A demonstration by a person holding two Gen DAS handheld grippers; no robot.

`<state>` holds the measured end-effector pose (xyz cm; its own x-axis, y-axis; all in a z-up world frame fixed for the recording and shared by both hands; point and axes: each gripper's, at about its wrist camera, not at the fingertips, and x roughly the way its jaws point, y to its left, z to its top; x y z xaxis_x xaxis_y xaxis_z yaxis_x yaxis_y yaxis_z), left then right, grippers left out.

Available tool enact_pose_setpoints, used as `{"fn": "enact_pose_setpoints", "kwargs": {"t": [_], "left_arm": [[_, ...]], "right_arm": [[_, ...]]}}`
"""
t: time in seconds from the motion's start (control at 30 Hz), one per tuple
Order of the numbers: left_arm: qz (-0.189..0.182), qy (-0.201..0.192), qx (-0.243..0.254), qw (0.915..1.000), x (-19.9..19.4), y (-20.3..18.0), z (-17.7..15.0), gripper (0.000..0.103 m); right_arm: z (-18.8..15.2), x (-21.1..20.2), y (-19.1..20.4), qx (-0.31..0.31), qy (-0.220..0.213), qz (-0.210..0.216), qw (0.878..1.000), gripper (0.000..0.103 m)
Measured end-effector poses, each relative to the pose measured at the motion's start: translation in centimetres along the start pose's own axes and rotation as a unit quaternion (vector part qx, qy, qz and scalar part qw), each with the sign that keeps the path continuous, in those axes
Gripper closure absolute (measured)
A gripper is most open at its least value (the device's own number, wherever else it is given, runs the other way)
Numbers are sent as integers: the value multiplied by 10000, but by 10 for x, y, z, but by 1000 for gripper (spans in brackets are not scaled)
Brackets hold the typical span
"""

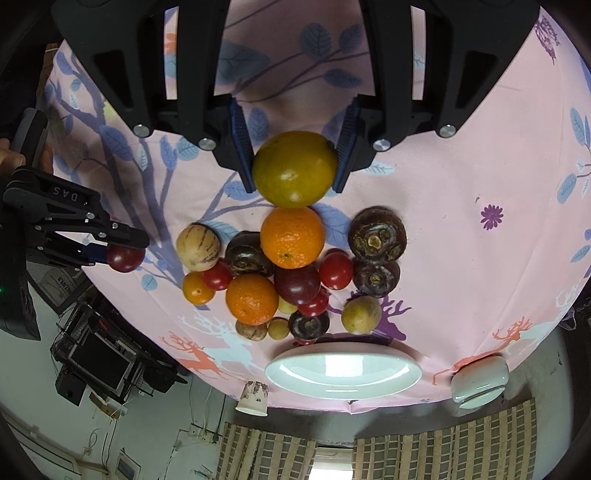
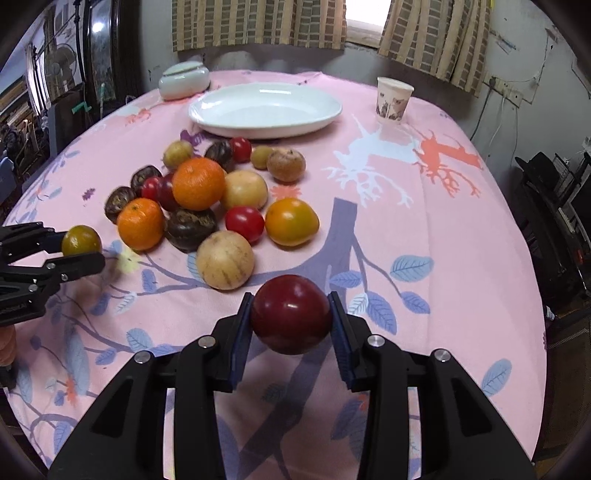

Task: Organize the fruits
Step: 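Carry both fruits onto the white plate and open both tools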

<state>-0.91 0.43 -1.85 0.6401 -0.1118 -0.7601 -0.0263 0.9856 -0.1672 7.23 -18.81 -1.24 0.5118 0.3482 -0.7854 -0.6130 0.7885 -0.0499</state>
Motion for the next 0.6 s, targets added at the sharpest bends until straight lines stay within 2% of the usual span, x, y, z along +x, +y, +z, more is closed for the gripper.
{"fn": "enact_pose_setpoints", "kwargs": {"t": [0.1, 0.27, 0.47, 0.6], "left_arm": [[-13, -47, 127, 9999, -11, -2, 1, 61], [269, 33, 255, 9993, -16, 9, 24, 61], [528, -196, 201, 9982, -3, 31, 89, 61], [630, -211, 165, 9977, 34, 41, 144, 61]], "right_arm": [[9, -9, 6, -103, -144, 143, 9997, 63], [47, -8, 11, -245, -372, 232, 9987, 63], [113, 26, 6, -238, -504, 283, 9980, 63], [157, 72, 3, -274, -308, 241, 9989, 63]]}}
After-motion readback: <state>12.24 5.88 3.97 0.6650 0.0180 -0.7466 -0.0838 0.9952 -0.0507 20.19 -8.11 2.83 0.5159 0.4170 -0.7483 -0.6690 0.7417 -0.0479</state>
